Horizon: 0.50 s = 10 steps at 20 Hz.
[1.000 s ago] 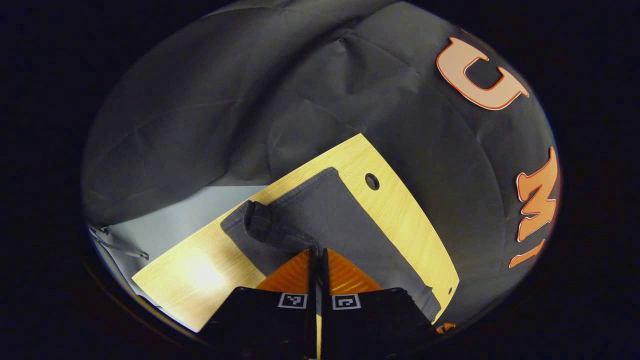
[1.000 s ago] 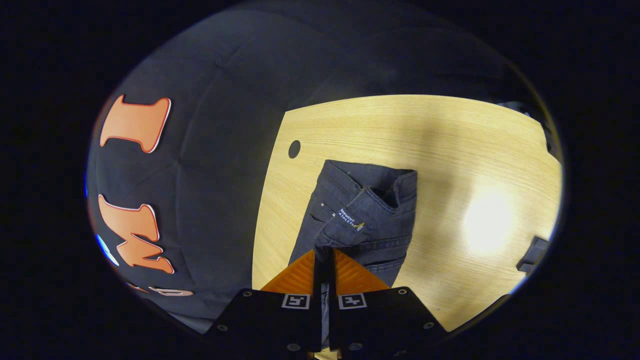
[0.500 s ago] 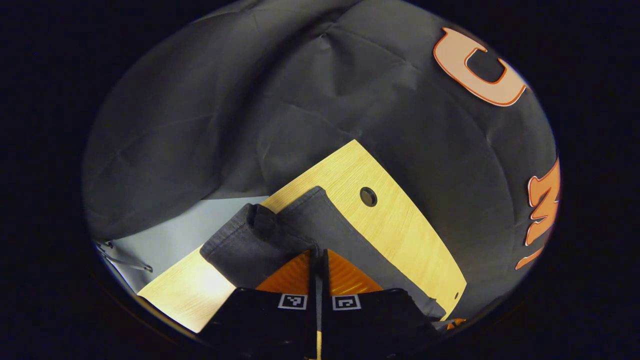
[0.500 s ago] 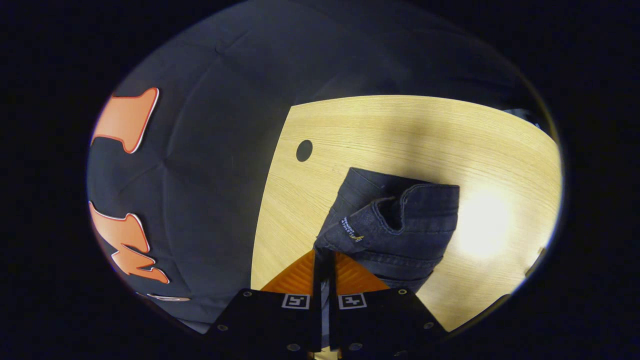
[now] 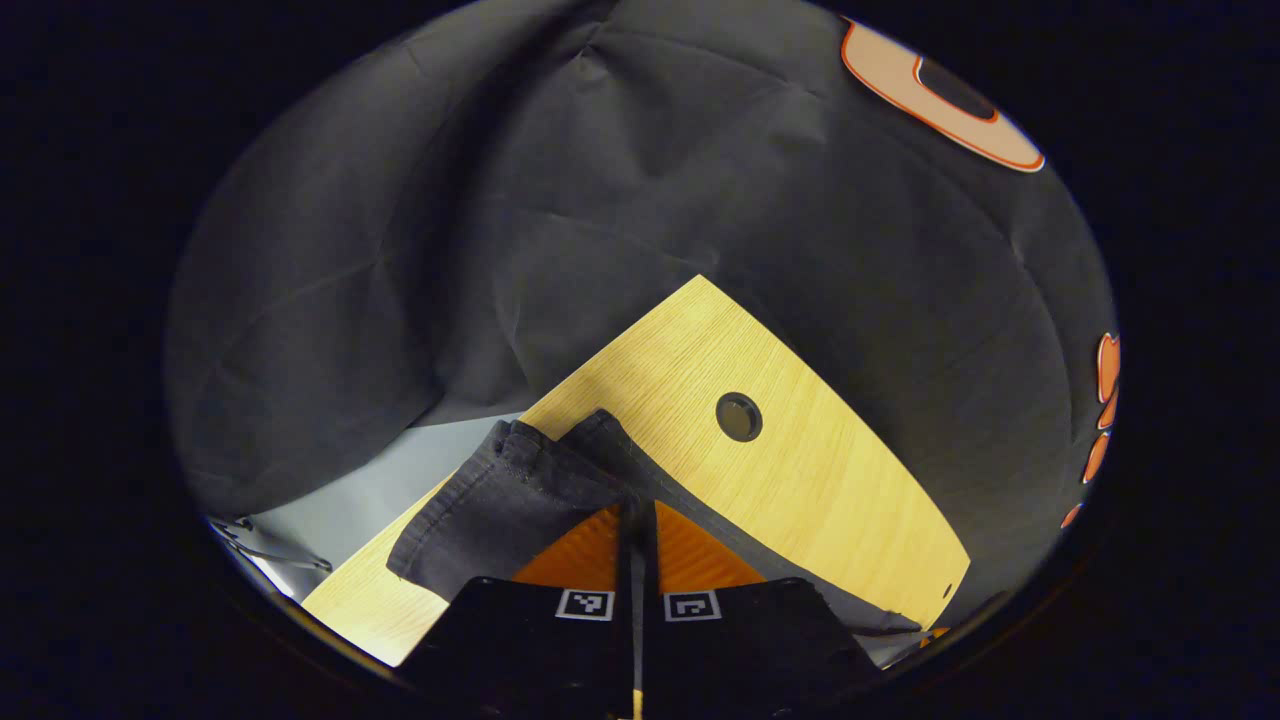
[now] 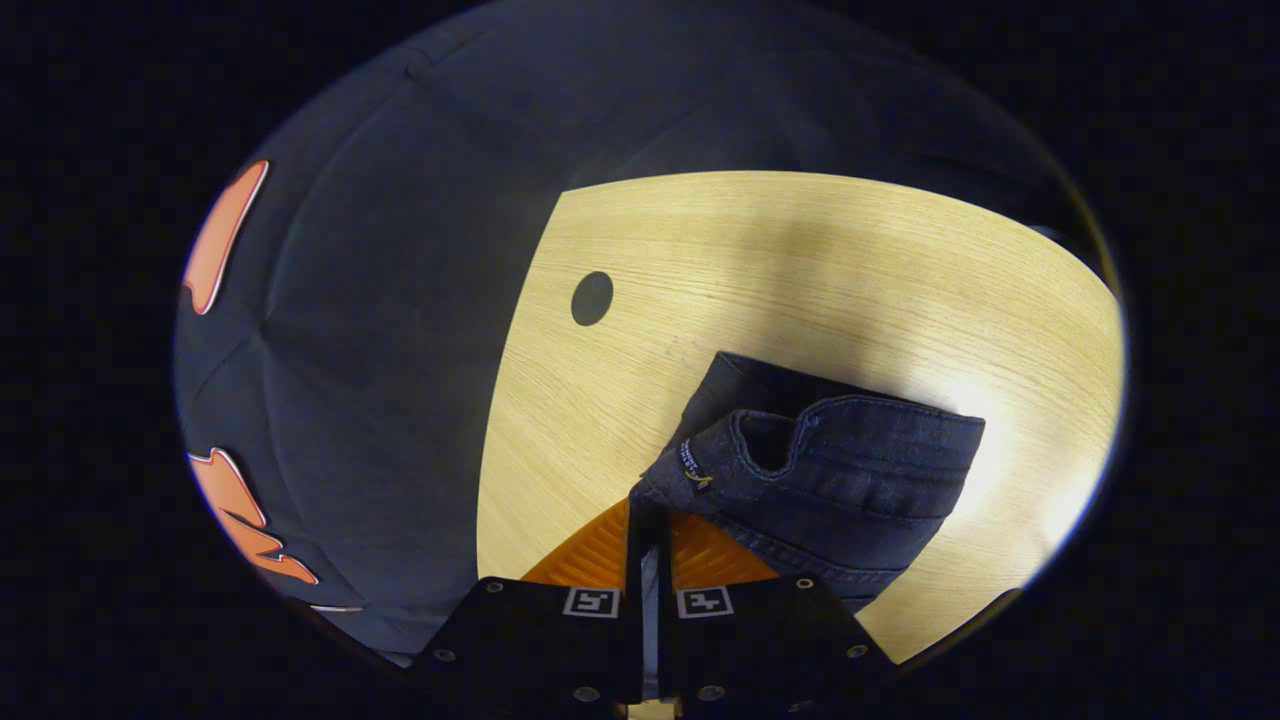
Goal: Grasp the waist and the cuffs of the jeans and fold them to make the two legs overlap; first hold the waist and fold one-third of the jeans toward the cuffs, then hold the cuffs and fold the remaining one-third in the same direction to finish folding.
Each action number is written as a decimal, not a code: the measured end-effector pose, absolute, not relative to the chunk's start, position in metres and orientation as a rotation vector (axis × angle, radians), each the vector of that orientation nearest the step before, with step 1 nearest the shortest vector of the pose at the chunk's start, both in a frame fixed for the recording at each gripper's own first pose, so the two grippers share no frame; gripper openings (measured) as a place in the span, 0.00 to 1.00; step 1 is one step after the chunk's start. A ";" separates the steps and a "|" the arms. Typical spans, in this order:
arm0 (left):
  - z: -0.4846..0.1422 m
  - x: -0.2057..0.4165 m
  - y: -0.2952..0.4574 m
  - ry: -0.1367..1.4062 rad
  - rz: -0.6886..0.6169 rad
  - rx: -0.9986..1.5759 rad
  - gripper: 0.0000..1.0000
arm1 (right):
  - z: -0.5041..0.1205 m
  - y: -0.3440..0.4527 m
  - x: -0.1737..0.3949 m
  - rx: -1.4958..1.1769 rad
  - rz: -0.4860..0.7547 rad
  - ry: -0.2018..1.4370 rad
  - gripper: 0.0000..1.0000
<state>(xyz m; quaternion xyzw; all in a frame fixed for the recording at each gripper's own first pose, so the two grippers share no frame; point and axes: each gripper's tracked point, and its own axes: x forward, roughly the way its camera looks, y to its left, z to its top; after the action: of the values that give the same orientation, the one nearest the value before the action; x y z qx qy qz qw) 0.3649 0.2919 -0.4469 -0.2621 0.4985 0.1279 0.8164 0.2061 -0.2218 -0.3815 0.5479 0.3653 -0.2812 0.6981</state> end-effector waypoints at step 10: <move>-0.432 0.385 0.270 0.998 0.192 -0.451 0.81 | -0.374 -0.237 0.192 1.190 -0.626 0.772 0.68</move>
<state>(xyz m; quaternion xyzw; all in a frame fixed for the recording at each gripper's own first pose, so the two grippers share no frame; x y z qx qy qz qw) 0.3847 0.2696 -0.4323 -0.2143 0.4738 0.0911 0.8493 0.1921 -0.2374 -0.3740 0.5370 0.3486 -0.2824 0.7144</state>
